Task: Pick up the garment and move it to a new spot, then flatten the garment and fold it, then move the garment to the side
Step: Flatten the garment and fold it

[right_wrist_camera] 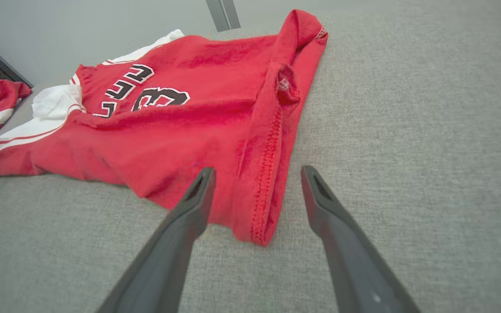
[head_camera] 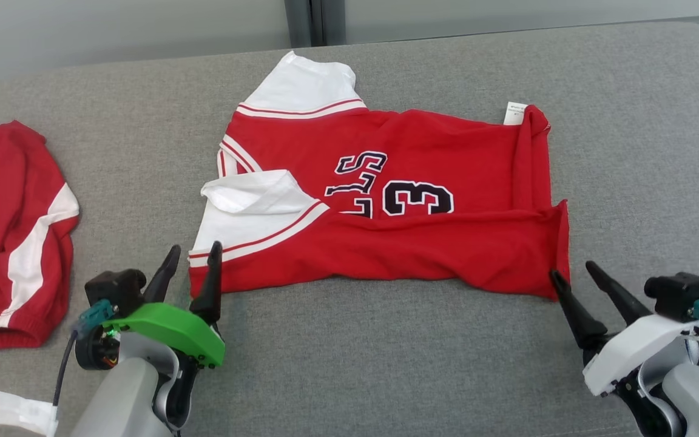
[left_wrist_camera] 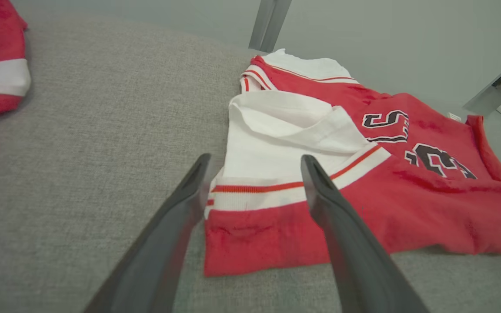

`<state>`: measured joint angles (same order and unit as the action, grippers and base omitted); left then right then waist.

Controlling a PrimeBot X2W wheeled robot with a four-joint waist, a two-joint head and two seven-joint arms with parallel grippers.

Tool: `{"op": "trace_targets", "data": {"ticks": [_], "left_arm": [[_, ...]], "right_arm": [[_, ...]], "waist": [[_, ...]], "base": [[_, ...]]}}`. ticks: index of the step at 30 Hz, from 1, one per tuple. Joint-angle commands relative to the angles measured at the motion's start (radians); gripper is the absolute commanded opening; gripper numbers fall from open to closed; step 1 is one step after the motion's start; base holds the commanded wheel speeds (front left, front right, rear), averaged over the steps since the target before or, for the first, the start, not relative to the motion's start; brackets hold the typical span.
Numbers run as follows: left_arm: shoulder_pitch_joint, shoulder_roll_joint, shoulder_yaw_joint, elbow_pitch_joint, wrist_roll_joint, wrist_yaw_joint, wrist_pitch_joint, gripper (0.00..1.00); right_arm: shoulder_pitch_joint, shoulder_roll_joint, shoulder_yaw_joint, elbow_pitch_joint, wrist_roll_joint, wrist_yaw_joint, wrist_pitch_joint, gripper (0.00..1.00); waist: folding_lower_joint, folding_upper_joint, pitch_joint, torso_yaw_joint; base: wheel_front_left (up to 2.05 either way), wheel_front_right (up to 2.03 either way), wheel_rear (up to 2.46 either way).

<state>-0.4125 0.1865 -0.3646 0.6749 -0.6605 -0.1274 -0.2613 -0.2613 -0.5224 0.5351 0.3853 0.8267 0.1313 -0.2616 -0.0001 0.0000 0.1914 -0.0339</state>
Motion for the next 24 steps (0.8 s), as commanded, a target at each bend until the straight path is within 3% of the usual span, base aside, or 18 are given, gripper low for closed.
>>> {"op": "trace_targets", "data": {"ticks": [1, 10, 15, 16, 17, 18, 19, 20, 24], "left_arm": [[0.021, 0.006, 0.004, -0.001, 0.015, -0.003, -0.004, 1.00], [0.024, -0.001, -0.016, 0.076, 0.020, -0.004, -0.004, 1.00], [-0.007, -0.016, -0.042, 0.135, -0.001, -0.004, -0.002, 1.00], [-0.011, -0.019, -0.049, 0.140, -0.006, -0.004, 0.000, 0.90], [-0.024, -0.019, -0.067, 0.149, -0.021, -0.004, 0.000, 0.00], [-0.027, -0.020, -0.075, 0.152, -0.028, -0.004, 0.000, 0.00], [-0.031, -0.019, -0.084, 0.155, -0.036, -0.004, 0.000, 0.00], [-0.033, -0.019, -0.089, 0.158, -0.043, -0.004, -0.001, 0.00], [-0.022, -0.018, -0.109, 0.158, -0.069, -0.004, -0.002, 0.00]], "right_arm": [[0.017, 0.006, -0.008, -0.004, -0.023, -0.001, -0.004, 1.00], [-0.011, 0.065, -0.015, 0.072, -0.108, -0.001, -0.004, 1.00], [-0.054, 0.114, -0.006, 0.156, -0.097, -0.001, -0.004, 1.00], [-0.060, 0.123, -0.003, 0.168, -0.090, -0.001, -0.004, 1.00], [-0.072, 0.138, 0.011, 0.202, -0.071, -0.001, -0.002, 0.50], [-0.077, 0.145, 0.015, 0.214, -0.061, -0.001, -0.002, 0.36], [-0.081, 0.154, 0.019, 0.229, -0.051, -0.001, -0.002, 0.04], [-0.086, 0.159, 0.019, 0.239, -0.043, -0.001, -0.002, 0.00], [-0.097, 0.175, 0.019, 0.256, -0.021, -0.001, -0.003, 0.00]], "waist": [[0.0001, 0.0000, -0.002, 0.003], [0.0001, 0.0000, 0.016, -0.002], [0.0001, 0.0000, 0.026, -0.005], [0.0001, 0.0000, 0.026, -0.005], [0.0001, 0.0000, 0.027, -0.003], [0.0001, 0.0000, 0.027, -0.002], [0.0001, 0.0000, 0.027, -0.002], [0.0001, 0.0000, 0.025, -0.002], [0.0001, 0.0000, 0.004, -0.002]], "base": [[0.00, 0.00, 0.00], [0.00, 0.00, 0.00], [0.00, 0.00, 0.00], [0.00, 0.00, 0.00], [0.00, 0.00, 0.00], [0.00, 0.00, 0.00], [0.00, 0.00, 0.00], [0.00, 0.00, 0.00], [0.00, 0.00, 0.00]]}}
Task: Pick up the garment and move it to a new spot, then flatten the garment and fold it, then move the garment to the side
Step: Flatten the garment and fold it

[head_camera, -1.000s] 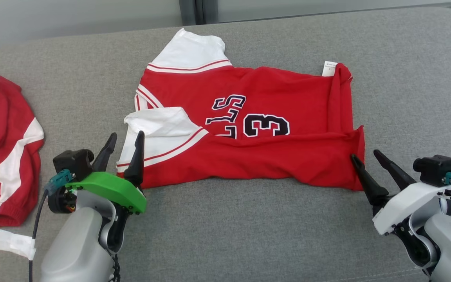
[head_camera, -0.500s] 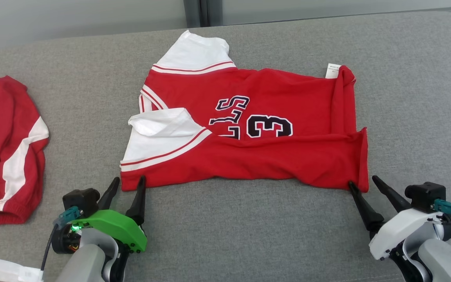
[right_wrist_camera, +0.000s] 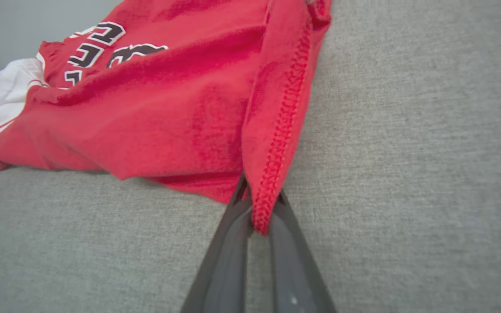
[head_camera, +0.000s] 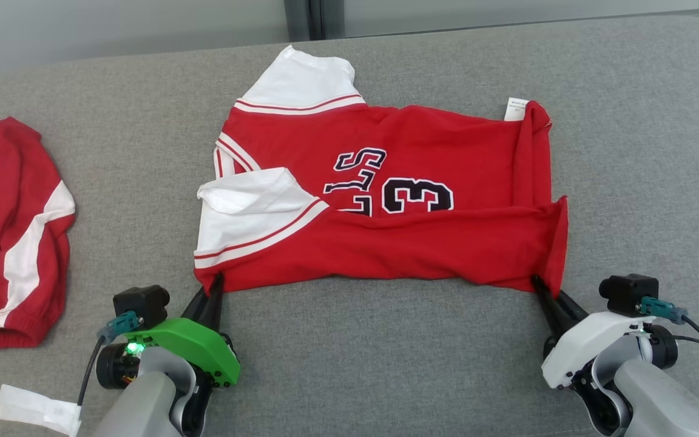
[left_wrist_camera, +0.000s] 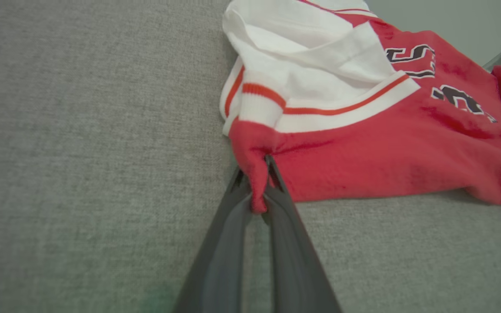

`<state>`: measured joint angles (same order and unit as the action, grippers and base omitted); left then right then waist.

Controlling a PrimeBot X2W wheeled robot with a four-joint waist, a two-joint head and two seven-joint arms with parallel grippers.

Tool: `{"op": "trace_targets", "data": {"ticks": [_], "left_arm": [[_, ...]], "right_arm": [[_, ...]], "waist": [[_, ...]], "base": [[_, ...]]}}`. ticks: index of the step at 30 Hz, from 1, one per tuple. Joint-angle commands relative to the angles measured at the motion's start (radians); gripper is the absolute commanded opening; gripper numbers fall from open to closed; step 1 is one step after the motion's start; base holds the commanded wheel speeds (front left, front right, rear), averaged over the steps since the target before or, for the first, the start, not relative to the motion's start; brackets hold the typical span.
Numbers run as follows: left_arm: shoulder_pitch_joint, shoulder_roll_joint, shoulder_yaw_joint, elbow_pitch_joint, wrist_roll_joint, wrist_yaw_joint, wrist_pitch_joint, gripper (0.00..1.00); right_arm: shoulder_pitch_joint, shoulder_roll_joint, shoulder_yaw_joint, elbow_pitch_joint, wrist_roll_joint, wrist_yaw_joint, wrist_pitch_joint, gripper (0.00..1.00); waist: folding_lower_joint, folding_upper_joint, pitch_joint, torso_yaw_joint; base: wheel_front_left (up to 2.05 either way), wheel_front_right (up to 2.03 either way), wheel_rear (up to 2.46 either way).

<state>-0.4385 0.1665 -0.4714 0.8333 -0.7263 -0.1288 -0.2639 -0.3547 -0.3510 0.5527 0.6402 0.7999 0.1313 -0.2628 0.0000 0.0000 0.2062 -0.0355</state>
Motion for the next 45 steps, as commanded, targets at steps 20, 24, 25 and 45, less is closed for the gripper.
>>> {"op": "trace_targets", "data": {"ticks": [20, 24, 25, 45], "left_arm": [[0.441, -0.015, 0.073, -0.348, 0.038, 0.048, 0.000, 0.00], [0.503, -0.030, 0.063, -0.392, 0.036, 0.068, 0.000, 0.00], [0.511, -0.028, 0.063, -0.394, 0.035, 0.068, 0.000, 0.00], [0.457, -0.042, 0.296, -0.614, 0.265, 0.095, 0.000, 1.00]], "right_arm": [[0.348, -0.112, -0.146, -0.225, -0.032, -0.001, 0.035, 0.00], [0.403, -0.111, -0.189, -0.250, -0.035, -0.001, 0.065, 0.00], [0.413, -0.107, -0.198, -0.254, -0.037, -0.001, 0.075, 0.00], [0.371, 0.009, -0.376, -0.443, -0.254, -0.001, 0.004, 1.00]], "waist": [[0.0000, 0.0000, -0.167, 0.029], [0.0000, 0.0000, -0.175, 0.036], [0.0000, 0.0000, -0.178, 0.038], [0.0000, 0.0000, -0.217, 0.026]], "base": [[0.00, 0.00, 0.00], [0.00, 0.00, 0.00], [0.00, 0.00, 0.00], [0.00, 0.00, 0.00]]}}
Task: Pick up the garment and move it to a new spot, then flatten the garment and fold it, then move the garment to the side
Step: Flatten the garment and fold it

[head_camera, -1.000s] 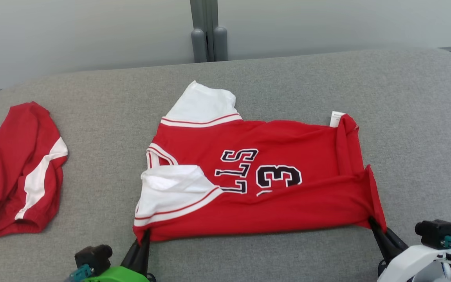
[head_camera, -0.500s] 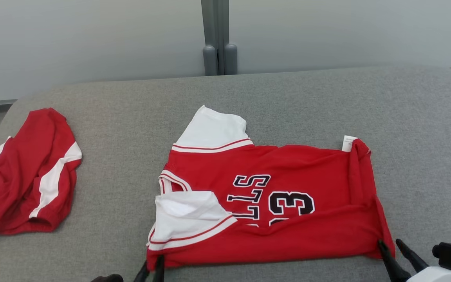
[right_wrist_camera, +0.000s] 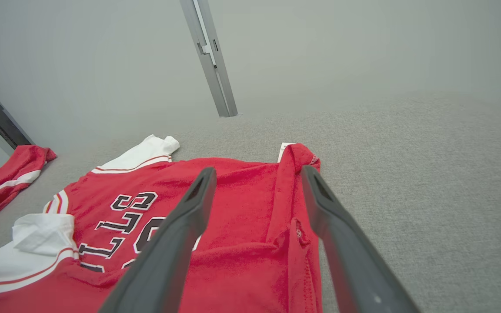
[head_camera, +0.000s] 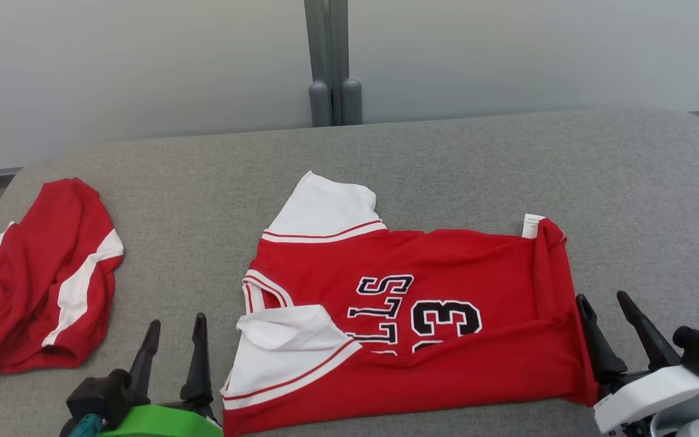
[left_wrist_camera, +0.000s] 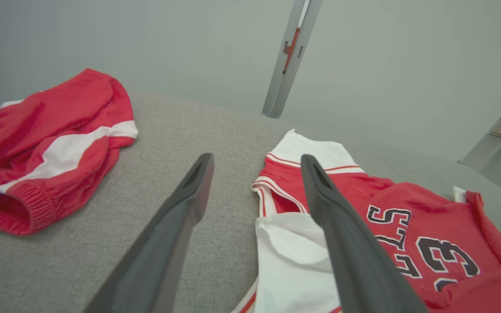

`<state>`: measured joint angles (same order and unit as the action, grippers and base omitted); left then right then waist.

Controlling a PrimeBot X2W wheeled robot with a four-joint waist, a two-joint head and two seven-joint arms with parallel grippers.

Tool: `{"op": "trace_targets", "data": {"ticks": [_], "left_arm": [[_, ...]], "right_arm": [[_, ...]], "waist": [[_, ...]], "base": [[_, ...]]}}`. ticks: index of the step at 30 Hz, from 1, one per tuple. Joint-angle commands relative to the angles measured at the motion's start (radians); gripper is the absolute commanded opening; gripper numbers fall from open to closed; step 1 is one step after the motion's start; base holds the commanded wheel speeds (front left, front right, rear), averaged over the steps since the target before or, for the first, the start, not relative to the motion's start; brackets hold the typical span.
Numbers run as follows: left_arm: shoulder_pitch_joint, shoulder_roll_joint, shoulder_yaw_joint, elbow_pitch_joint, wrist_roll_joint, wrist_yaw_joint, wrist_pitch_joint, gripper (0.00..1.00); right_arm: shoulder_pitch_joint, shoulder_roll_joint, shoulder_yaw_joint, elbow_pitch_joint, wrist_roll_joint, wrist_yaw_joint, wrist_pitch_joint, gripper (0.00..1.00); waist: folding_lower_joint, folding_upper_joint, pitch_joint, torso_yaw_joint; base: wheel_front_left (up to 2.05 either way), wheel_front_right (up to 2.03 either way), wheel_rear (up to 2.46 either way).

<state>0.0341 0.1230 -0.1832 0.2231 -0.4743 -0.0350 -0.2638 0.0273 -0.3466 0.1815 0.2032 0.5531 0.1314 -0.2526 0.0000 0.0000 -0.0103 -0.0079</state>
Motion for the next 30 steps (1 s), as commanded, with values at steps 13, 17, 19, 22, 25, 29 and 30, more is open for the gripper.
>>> {"op": "trace_targets", "data": {"ticks": [13, 17, 19, 22, 25, 29, 30], "left_arm": [[-0.058, -0.006, 0.145, -0.057, 0.197, -0.021, 0.000, 1.00], [-0.036, -0.010, 0.183, -0.057, 0.211, -0.042, 0.000, 1.00], [-0.029, -0.013, 0.197, -0.051, 0.220, -0.052, 0.000, 1.00], [-0.019, -0.020, 0.209, -0.042, 0.232, -0.063, 0.000, 1.00], [-0.018, -0.026, 0.217, -0.034, 0.241, -0.071, 0.000, 1.00], [-0.022, -0.035, 0.220, -0.023, 0.253, -0.079, 0.000, 1.00], [-0.026, -0.037, 0.220, -0.018, 0.255, -0.081, 0.000, 1.00]], "right_arm": [[-0.018, 0.104, -0.098, -0.081, -0.191, -0.001, -0.013, 1.00], [-0.006, 0.121, -0.129, -0.088, -0.214, -0.001, -0.013, 1.00], [0.003, 0.124, -0.134, -0.088, -0.225, -0.001, -0.013, 1.00], [0.007, 0.129, -0.140, -0.086, -0.235, -0.001, -0.013, 1.00], [0.008, 0.135, -0.142, -0.081, -0.242, -0.001, -0.014, 1.00], [0.005, 0.140, -0.140, -0.073, -0.250, -0.002, -0.014, 1.00], [0.000, 0.140, -0.138, -0.070, -0.250, -0.002, -0.014, 1.00]], "waist": [[0.0000, 0.0000, -0.004, -0.013], [0.0000, 0.0000, -0.002, -0.014], [0.0000, 0.0000, -0.001, -0.014], [0.0000, 0.0000, 0.001, -0.013], [0.0000, 0.0000, 0.002, -0.012], [0.0000, 0.0000, 0.004, -0.010], [0.0000, 0.0000, 0.005, -0.011]], "base": [[0.00, 0.00, 0.00], [0.00, 0.00, 0.00], [0.00, 0.00, 0.00], [0.00, 0.00, 0.00], [0.00, 0.00, 0.00], [0.00, 0.00, 0.00], [0.00, 0.00, 0.00]]}}
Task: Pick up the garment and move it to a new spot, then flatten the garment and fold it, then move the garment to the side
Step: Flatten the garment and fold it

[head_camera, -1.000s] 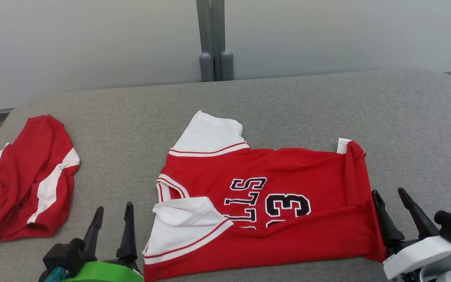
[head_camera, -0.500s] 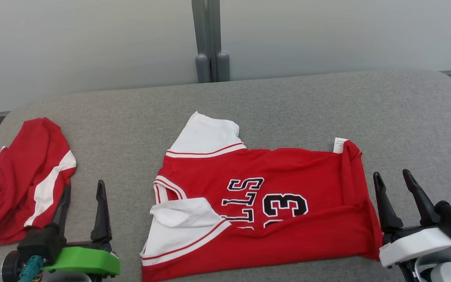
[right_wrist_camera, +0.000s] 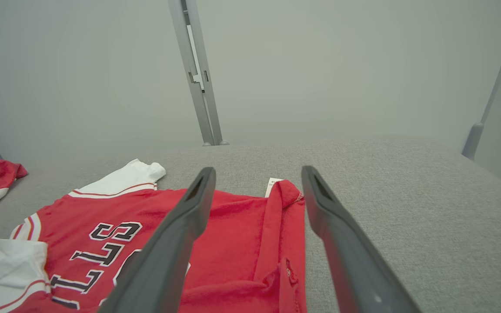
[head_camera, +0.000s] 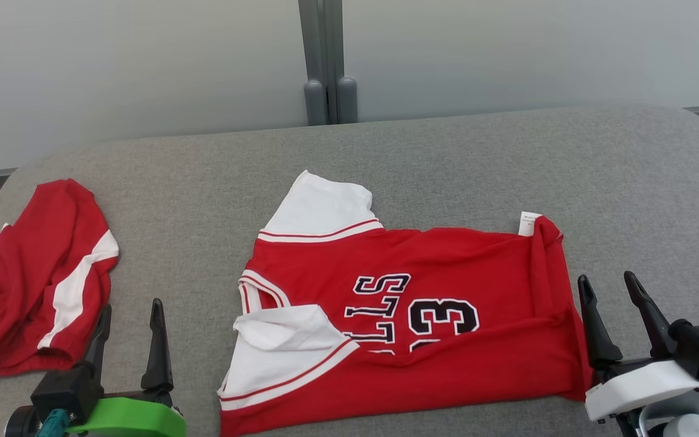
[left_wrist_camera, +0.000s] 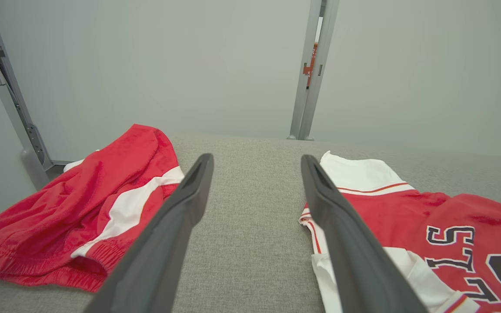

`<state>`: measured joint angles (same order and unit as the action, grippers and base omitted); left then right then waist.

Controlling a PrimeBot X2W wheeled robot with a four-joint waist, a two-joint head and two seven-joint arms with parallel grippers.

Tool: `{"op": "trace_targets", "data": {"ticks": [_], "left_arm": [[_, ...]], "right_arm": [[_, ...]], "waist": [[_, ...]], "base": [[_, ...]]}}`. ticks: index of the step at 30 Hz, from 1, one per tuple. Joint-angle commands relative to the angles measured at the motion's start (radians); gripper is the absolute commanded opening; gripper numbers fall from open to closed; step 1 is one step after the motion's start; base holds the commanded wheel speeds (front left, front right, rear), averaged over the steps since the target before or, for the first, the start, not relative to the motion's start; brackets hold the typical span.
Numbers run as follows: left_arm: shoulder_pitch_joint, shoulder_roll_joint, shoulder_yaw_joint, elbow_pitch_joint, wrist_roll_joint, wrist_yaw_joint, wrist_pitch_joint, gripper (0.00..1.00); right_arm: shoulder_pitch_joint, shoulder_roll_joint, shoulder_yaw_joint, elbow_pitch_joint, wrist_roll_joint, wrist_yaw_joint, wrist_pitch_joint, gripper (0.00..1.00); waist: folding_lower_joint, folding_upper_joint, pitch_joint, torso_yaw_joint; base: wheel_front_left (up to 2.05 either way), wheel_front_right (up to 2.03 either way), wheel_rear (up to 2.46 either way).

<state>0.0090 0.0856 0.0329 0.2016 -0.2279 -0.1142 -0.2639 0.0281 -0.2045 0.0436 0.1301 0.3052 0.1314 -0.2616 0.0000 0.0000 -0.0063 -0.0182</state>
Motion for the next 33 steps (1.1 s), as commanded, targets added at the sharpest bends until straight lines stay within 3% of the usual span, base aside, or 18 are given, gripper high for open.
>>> {"op": "trace_targets", "data": {"ticks": [1, 10, 14, 21, 33], "left_arm": [[-0.005, 0.000, 0.003, 0.008, 0.012, -0.004, 0.000, 1.00], [-0.172, 0.063, -0.058, 0.081, 0.020, -0.015, 0.000, 1.00], [-0.370, 0.134, -0.168, 0.163, -0.028, -0.016, 0.026, 1.00], [-0.664, 0.239, -0.392, 0.286, -0.151, -0.017, 0.107, 1.00], [-0.964, 0.339, -0.739, 0.472, -0.450, -0.017, 0.249, 1.00]], "right_arm": [[-0.005, -0.004, 0.001, 0.006, -0.003, -0.002, -0.005, 1.00], [-0.142, -0.066, 0.046, 0.089, 0.007, -0.001, 0.006, 1.00], [-0.291, -0.103, 0.078, 0.177, 0.023, -0.001, 0.068, 1.00], [-0.512, -0.112, 0.146, 0.319, 0.037, -0.002, 0.174, 1.00], [-0.765, -0.073, 0.297, 0.562, 0.099, -0.002, 0.283, 1.00]], "waist": [[0.0000, 0.0000, 0.002, -0.001], [0.0000, 0.0000, 0.049, -0.021], [0.0000, 0.0000, 0.119, -0.044], [0.0000, 0.0000, 0.244, -0.094], [0.0000, 0.0000, 0.407, -0.156]], "base": [[0.00, 0.00, 0.00], [0.00, 0.00, 0.00], [0.00, 0.00, 0.00], [0.00, 0.00, 0.00], [0.00, 0.00, 0.00]]}}
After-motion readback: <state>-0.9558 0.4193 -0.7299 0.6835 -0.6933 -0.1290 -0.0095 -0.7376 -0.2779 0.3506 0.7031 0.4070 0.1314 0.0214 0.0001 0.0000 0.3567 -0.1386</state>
